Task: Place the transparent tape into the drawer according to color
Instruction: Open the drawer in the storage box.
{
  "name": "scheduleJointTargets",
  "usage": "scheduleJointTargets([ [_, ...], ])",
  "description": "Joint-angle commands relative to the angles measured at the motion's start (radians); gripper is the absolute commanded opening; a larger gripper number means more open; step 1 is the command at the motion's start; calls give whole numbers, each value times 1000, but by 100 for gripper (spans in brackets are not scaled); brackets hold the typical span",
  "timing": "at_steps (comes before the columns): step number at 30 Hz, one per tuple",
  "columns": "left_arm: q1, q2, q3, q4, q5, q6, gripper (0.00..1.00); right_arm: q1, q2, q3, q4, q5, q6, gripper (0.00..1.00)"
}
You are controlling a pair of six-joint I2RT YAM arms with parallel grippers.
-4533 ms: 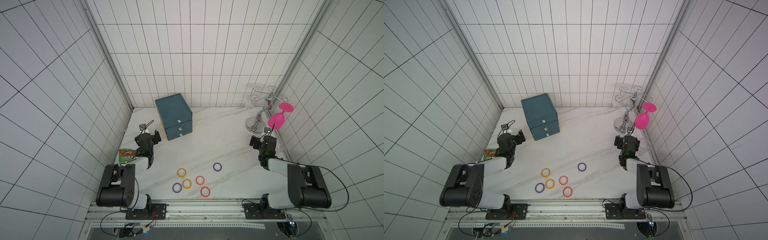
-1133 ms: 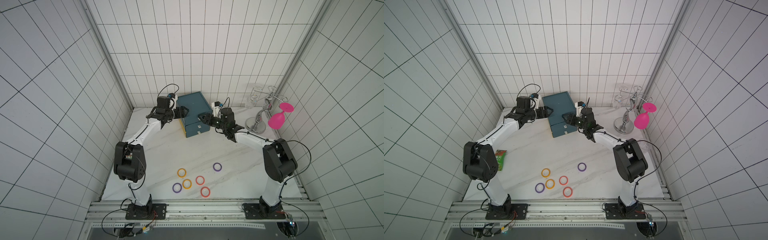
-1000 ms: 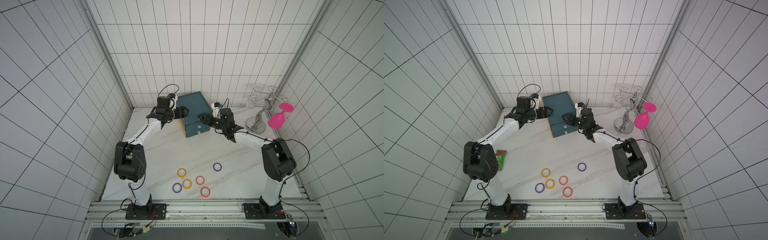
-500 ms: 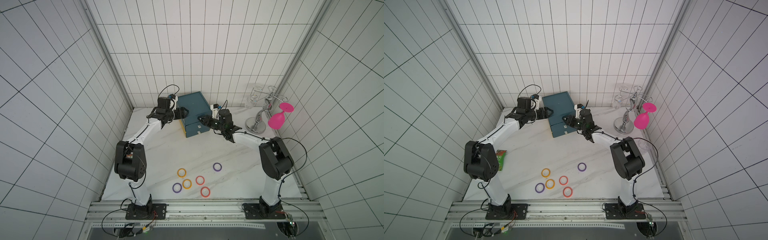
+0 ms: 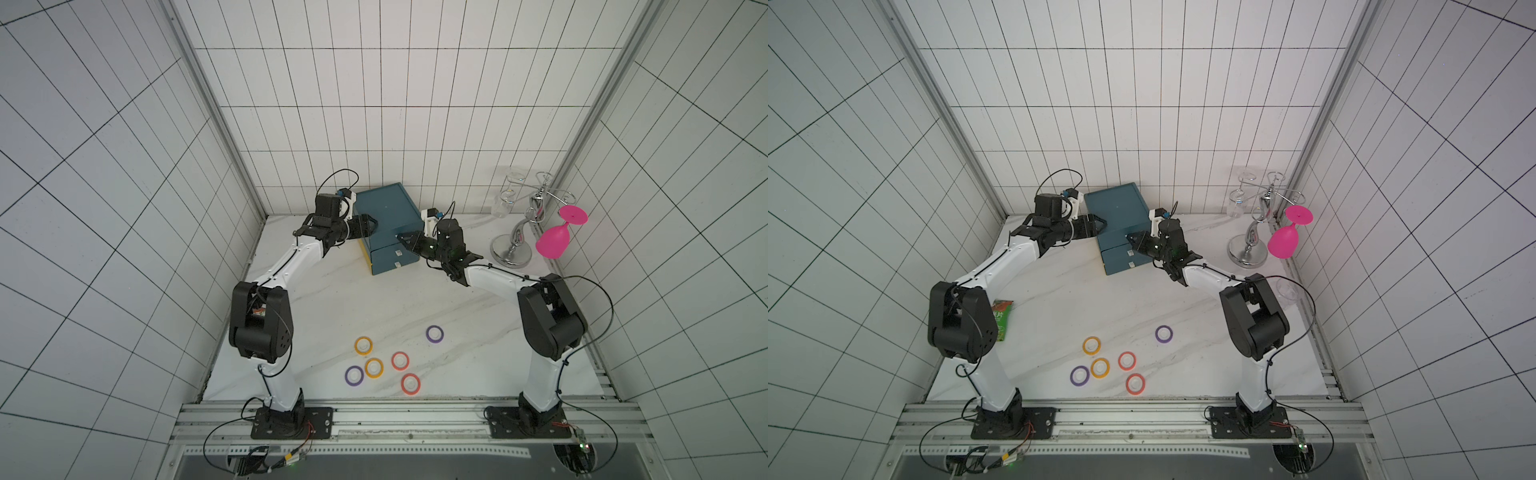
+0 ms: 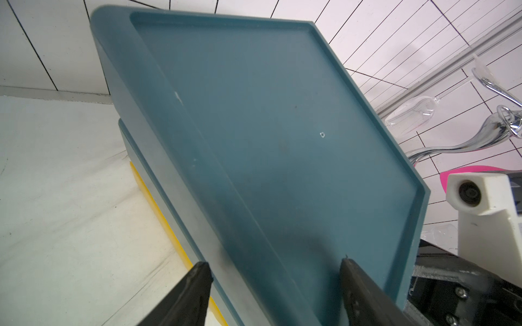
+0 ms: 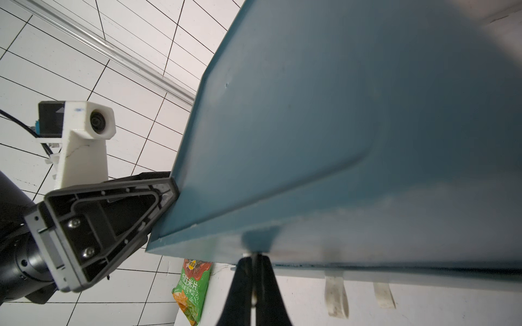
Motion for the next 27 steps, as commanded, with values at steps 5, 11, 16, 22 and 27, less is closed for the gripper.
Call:
scheduleJointTargets([
  [5, -3, 21, 26, -22, 1, 21, 75, 6, -97, -122, 27, 8, 13, 0],
  [11, -4, 21, 25, -25, -10, 20, 75, 18, -180, -213, -11, -9, 12, 0],
  [16, -5, 24, 26, -24, -13, 19, 74, 35, -253, -281, -51, -2, 7, 0],
  [22, -5, 22, 26, -24, -15, 18, 74, 49, -316, -313, -123, 15, -1, 0],
  [27, -5, 23, 26, -24, -13, 14, 74, 52, -326, -312, -157, 21, -18, 4],
])
